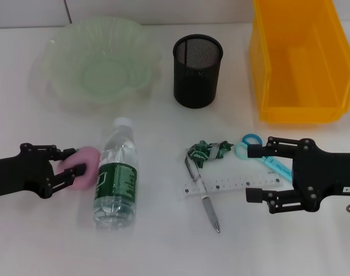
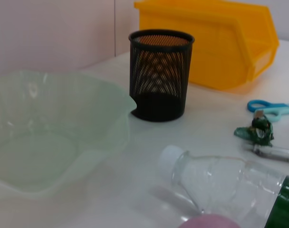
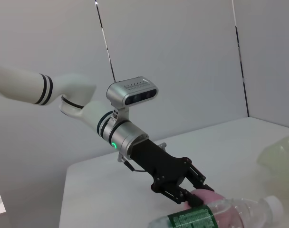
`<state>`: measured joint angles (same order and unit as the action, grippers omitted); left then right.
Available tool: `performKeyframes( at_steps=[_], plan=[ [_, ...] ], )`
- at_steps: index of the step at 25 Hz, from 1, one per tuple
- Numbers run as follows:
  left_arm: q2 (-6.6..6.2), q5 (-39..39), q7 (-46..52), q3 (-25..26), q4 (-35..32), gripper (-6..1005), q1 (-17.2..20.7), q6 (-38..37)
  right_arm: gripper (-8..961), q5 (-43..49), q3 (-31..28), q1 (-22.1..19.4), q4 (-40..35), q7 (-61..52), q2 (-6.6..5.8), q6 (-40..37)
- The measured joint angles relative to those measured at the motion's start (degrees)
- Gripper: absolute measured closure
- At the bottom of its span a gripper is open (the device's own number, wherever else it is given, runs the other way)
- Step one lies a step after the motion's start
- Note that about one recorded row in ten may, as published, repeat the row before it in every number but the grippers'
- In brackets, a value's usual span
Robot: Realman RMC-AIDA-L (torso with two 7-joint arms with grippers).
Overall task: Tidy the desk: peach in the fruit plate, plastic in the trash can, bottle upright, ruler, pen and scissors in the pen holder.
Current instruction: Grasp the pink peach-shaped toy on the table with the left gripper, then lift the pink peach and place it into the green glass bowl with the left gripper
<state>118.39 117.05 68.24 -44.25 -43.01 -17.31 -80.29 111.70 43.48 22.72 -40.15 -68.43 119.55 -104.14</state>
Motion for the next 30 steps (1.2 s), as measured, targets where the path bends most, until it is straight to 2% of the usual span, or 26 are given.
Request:
performKeyframes(
  at_steps=[6, 11, 13, 14, 15, 18, 21, 22, 23, 24, 25, 30],
  plan=[
    [0.22, 0.5, -0.4, -0.5, 0.0, 637, -0.2, 0.8, 113, 0.0, 0.1, 0.0, 0.2, 0.0, -0.02, 0.0],
    [0.36, -2.2, -0.1, -0.4, -0.6, 787, -0.3, 0.5, 113, 0.0, 0.1, 0.0, 0.4, -0.1, -0.02, 0.3],
    [0.37, -4.8, 0.0, -0.3, -1.3, 802, -0.3, 0.5, 113, 0.0, 0.2, 0.0, 0.6, -0.1, -0.02, 0.6],
    [0.37, -9.2, 0.0, -0.1, -2.2, 809, -0.3, 0.7, 113, 0.0, 0.2, -0.1, 0.7, -0.1, -0.02, 0.6],
    [0.37, -9.2, 0.0, -0.1, -2.2, 817, -0.3, 0.7, 113, 0.0, 0.2, -0.1, 0.7, -0.1, -0.02, 0.6],
    [0.27, -18.3, -0.4, 0.0, -3.1, 839, -1.1, 1.7, 113, 0.0, 0.3, 0.0, 0.8, -0.2, -0.02, 0.7],
    [0.22, -24.2, -0.8, 0.0, -2.7, 860, -3.9, 4.9, 113, 0.0, 0.4, 0.2, 1.0, -0.2, -0.02, 0.8],
    [0.23, -25.1, -0.8, -0.2, -1.7, 867, -6.8, 9.5, 113, 0.0, 0.5, 0.3, 1.0, -0.2, -0.02, 0.9],
    [0.23, -25.1, -0.8, -0.2, -1.7, 875, -6.8, 9.5, 113, 0.0, 0.5, 0.3, 1.0, -0.2, -0.01, 1.0],
    [0.29, -25.2, -0.8, -0.4, 0.1, 882, -9.9, 14.4, 113, 0.0, 0.6, 0.3, 1.1, -0.2, 0.02, 1.1],
    [0.29, -25.2, -0.8, -0.4, 0.1, 889, -9.9, 14.4, 113, 0.0, 0.6, 0.3, 1.1, -0.2, 0.02, 1.1],
    [0.42, -24.5, -0.8, -0.9, 5.7, 948, -16.9, 25.9, 113, 0.0, 0.6, 0.2, 1.3, -0.3, 0.05, 1.4]
  ],
)
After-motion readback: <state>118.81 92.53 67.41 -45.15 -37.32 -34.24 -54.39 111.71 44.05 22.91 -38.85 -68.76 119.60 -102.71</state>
